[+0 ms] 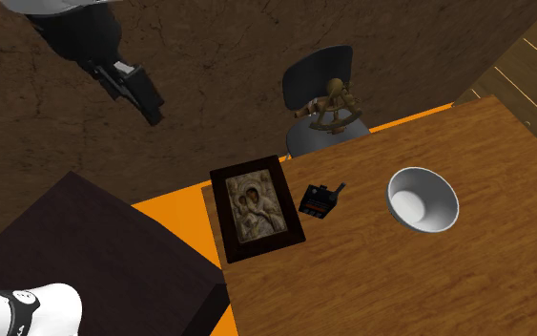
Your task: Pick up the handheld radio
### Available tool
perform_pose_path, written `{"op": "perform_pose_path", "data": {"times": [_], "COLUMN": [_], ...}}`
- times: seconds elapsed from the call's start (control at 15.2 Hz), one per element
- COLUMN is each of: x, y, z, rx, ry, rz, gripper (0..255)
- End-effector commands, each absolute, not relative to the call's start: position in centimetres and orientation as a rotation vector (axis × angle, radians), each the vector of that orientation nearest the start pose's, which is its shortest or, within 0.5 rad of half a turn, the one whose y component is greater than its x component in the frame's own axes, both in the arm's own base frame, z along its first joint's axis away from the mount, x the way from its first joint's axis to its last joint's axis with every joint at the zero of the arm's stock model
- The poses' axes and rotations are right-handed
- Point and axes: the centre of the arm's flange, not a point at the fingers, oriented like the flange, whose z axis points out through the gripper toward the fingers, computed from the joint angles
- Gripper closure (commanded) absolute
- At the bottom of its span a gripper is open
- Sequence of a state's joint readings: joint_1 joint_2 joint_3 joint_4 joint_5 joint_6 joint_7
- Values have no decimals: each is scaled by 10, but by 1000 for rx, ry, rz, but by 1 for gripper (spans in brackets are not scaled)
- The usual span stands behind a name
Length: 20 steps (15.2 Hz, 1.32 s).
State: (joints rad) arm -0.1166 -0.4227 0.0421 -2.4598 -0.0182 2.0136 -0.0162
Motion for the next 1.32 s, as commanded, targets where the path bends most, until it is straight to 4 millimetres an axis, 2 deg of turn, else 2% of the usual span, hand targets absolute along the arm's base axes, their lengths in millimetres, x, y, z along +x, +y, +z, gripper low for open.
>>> {"op": "perform_pose_path", "data": {"times": [0.0, 0.66, 1.25], "x": [427, 493, 537], "y": [-44, -120, -200], "z": [428, 344, 270], "rx": [-3172, -3142, -3077], "ry": [164, 536, 867], "rz": [35, 19, 5], "gripper": [0, 0, 0]}}
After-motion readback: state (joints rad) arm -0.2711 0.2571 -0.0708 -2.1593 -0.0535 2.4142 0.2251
